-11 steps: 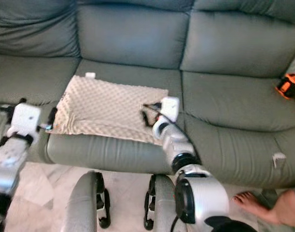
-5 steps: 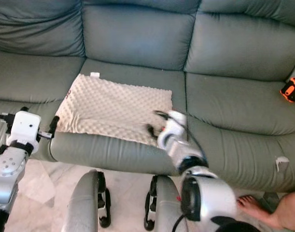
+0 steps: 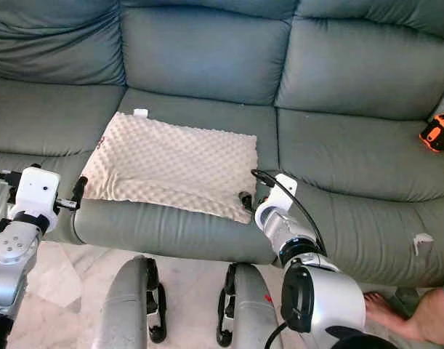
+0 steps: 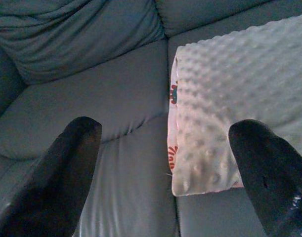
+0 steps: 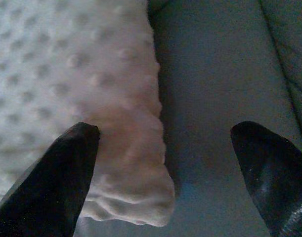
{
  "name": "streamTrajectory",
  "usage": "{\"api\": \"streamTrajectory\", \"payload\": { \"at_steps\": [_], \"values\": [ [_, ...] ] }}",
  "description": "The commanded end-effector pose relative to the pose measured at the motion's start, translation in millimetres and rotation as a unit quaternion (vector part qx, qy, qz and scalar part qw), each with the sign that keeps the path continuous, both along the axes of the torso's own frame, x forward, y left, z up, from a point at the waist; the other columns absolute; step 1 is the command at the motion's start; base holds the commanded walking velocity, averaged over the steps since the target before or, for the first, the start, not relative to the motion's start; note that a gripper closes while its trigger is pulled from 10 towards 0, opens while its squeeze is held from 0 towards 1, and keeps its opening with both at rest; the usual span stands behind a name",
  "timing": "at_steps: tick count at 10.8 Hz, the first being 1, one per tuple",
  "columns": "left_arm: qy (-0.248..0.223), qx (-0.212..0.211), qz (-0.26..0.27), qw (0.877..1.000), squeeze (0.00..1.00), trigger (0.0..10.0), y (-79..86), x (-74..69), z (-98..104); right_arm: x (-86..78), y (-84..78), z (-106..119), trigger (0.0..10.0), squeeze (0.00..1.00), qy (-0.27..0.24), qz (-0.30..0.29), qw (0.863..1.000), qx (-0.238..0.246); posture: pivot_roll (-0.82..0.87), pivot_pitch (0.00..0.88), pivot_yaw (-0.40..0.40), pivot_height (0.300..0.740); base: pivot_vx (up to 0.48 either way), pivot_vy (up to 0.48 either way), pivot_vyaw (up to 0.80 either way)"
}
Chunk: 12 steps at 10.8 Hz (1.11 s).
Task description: Move the pillow to the sofa
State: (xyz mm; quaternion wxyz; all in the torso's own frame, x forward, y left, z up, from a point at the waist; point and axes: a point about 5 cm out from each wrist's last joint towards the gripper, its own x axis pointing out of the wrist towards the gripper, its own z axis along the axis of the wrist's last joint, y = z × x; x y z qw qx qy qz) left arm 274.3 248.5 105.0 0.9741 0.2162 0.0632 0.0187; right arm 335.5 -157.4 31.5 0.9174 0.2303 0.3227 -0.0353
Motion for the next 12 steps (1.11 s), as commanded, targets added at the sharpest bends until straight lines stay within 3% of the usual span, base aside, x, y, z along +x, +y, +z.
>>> {"api": "streamTrajectory", "payload": {
  "at_steps": [1,5,7,9,11,12],
  "values": [
    [0.007,-0.002,0.003,1.000,0.00,10.0,-0.5,1.1,-2.2,-6.2,-2.9,-7.7,10.0,1.00,0.029,-0.015,0.999,-0.003,0.09,0.170,-0.037,0.650,0.000,0.000,0.00],
    [0.001,-0.007,0.011,1.000,0.00,10.0,0.5,9.2,0.7,-16.1,-26.7,-16.1,10.0,1.00,0.062,-0.080,0.995,0.020,0.09,0.138,-0.042,0.650,0.000,0.000,0.00],
    [0.000,-0.011,0.014,1.000,0.00,10.0,-1.1,13.0,-0.1,-16.3,-46.4,-13.0,10.0,1.00,0.056,-0.083,0.993,-0.061,0.08,0.102,-0.040,0.650,0.000,0.000,0.00],
    [-0.029,-0.030,-0.013,0.999,0.00,10.0,-19.1,22.6,7.6,-3.5,-62.1,8.2,10.0,1.00,-0.026,-0.058,0.983,-0.170,0.06,0.047,-0.034,0.650,0.000,0.000,0.00],
    [-0.036,-0.048,-0.042,0.997,0.00,10.0,-38.1,24.5,3.8,-3.7,-56.0,17.6,10.0,1.00,-0.108,-0.021,0.965,-0.238,0.02,0.000,-0.031,0.650,0.000,0.000,0.00],
    [-0.034,-0.064,-0.069,0.995,0.00,10.0,-50.2,22.1,-0.2,-11.4,-44.8,21.7,10.0,1.00,-0.164,0.014,0.949,-0.268,0.00,0.000,-0.029,0.650,0.000,0.000,0.00]
  ]
}}
